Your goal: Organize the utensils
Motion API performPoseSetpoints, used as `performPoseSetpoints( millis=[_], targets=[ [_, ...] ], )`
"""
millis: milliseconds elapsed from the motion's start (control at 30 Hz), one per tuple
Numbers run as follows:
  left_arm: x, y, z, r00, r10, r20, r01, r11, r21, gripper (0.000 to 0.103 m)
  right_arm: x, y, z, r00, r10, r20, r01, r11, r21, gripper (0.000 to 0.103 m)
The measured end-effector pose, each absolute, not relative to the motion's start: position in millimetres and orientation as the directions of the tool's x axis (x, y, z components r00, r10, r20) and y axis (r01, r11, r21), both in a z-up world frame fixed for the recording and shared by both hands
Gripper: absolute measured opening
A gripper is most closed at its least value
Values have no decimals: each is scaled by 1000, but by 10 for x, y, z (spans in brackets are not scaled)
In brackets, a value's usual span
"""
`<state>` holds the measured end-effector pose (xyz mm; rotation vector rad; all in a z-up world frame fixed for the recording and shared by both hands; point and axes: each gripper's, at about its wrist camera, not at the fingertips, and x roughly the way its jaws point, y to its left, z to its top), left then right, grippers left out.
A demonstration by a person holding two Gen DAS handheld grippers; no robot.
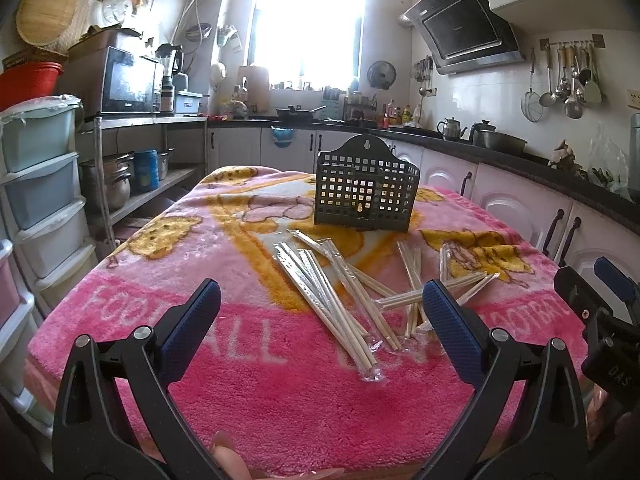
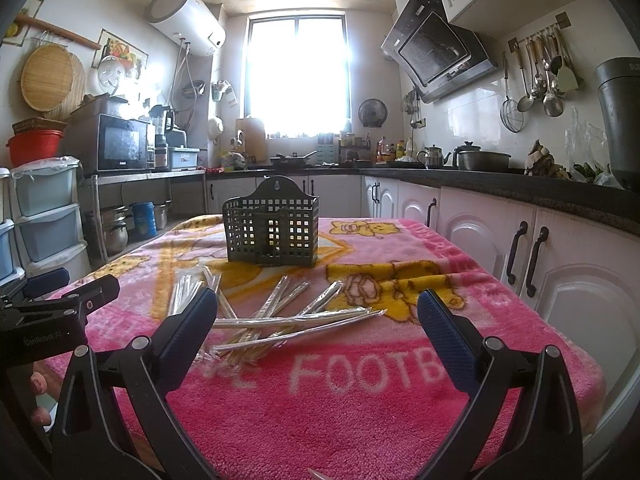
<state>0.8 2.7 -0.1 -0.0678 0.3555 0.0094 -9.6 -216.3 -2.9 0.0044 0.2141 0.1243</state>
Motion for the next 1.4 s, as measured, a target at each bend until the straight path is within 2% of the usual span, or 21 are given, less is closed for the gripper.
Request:
performPoseSetpoints(
  millis=[433, 733, 1200, 1400],
  targets=[
    [11, 33, 8, 937, -8, -350, -18, 997, -69, 93, -90, -2146, -18, 968, 125, -219, -124, 992, 18, 97],
    [72, 53, -3, 931, -55, -362, 19, 995, -103, 93, -41, -2119, -44, 963, 128, -235, -128, 992, 15, 97],
    [433, 298, 74, 901, -73, -428, 0, 986, -169, 93, 500, -2160, 51, 911, 179, -371, -176, 983, 43, 97],
    [714, 465, 166, 882, -174, -437, 56, 961, -270, 93, 854, -2148, 110, 879, 194, -436, -177, 981, 79, 97]
  ],
)
